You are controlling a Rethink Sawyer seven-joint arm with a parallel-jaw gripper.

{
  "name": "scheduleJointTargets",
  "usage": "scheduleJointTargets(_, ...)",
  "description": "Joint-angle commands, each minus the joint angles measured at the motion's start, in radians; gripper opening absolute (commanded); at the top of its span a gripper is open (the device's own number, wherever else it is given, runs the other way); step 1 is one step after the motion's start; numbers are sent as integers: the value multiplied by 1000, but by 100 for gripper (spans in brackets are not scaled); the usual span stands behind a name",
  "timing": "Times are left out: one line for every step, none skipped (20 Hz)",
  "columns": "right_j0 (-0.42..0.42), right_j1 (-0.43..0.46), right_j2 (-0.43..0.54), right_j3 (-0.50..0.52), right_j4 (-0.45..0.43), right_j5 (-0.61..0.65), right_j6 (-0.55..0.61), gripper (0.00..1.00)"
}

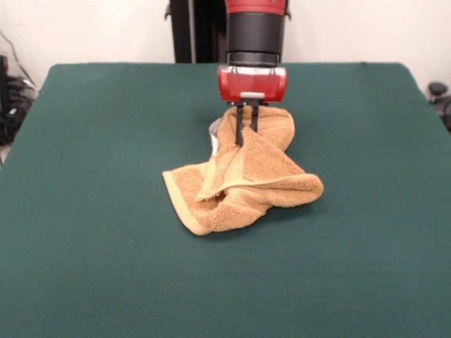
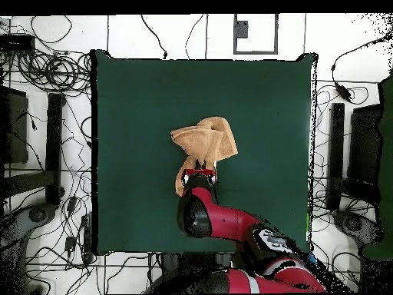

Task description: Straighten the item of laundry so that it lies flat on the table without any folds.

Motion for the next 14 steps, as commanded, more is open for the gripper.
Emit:
scheduleJointTargets(-15,17,117,-52,100,-6,317,0)
scheduleJointTargets(-15,17,117,-50,104,-7,319,0)
scheduleJointTargets(-15,17,117,-49,106,-9,319,0)
scheduleJointTargets(-15,17,117,-48,108,-11,320,0)
scheduleJointTargets(-14,17,116,-46,110,-13,320,0)
scheduleJointTargets(-8,13,112,-42,116,-31,325,0)
scheduleJointTargets(-2,9,107,-37,122,-49,330,0)
scheduleJointTargets(-2,5,111,-28,129,-47,338,0)
scheduleJointTargets(-12,-10,138,-13,130,45,327,0)
scheduleJointTargets(-12,-28,150,8,151,87,337,0)
scheduleJointTargets(12,-90,145,52,206,175,343,0)
scheduleJointTargets(42,-146,126,77,240,222,337,0)
scheduleJointTargets(71,-201,107,103,274,269,332,0)
scheduleJointTargets(95,-243,86,118,301,313,324,0)
